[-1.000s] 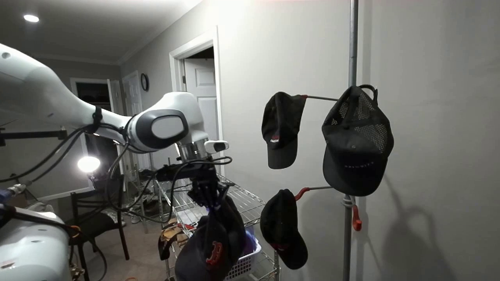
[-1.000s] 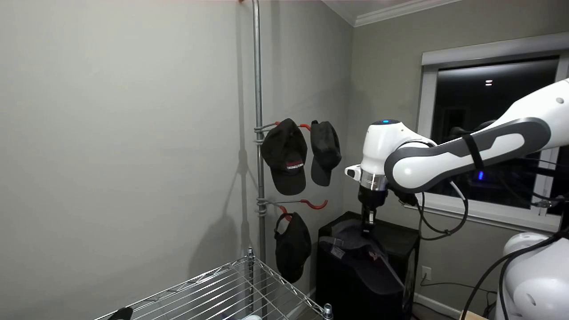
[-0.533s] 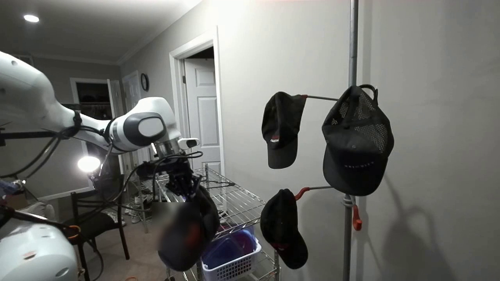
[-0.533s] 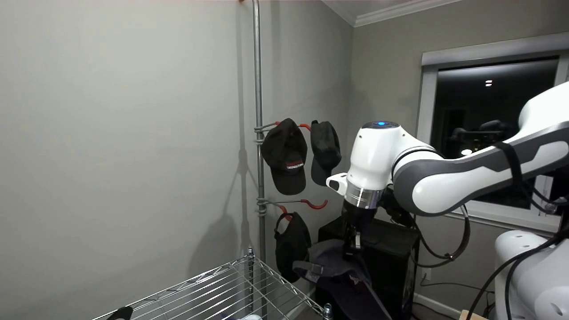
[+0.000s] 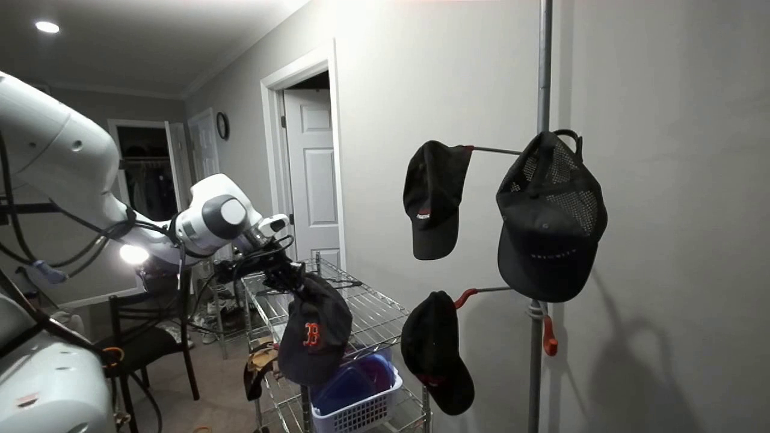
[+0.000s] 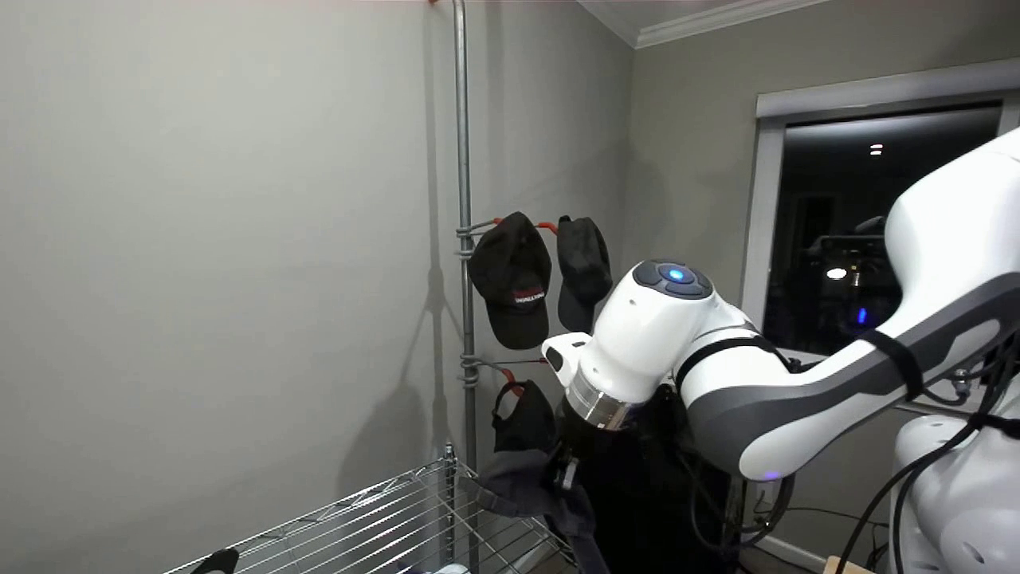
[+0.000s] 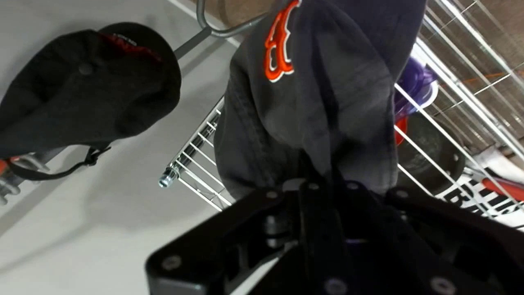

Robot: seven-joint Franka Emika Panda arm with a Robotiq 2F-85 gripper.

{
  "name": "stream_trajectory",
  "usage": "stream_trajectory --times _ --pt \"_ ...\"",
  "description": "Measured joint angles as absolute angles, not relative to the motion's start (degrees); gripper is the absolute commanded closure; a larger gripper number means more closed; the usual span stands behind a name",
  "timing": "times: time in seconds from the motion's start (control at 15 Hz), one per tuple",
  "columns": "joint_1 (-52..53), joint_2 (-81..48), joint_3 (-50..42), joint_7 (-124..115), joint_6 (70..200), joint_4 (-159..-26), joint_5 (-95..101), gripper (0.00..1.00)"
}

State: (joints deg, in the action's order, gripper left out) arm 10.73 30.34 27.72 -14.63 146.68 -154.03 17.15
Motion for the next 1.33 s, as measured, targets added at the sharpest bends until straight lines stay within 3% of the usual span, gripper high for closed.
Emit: stream_trajectory --times 0.4,0.87,1.33 --pt "-1.09 27.15 39.76 -29.99 149.32 -149.16 29.03 0.97" --pt "-5.13 21.88 44.07 -32.61 152.16 -145.4 29.22 0.97" --pt "-15.84 13.53 51.94 -40.76 157.49 -140.27 37.47 0.97"
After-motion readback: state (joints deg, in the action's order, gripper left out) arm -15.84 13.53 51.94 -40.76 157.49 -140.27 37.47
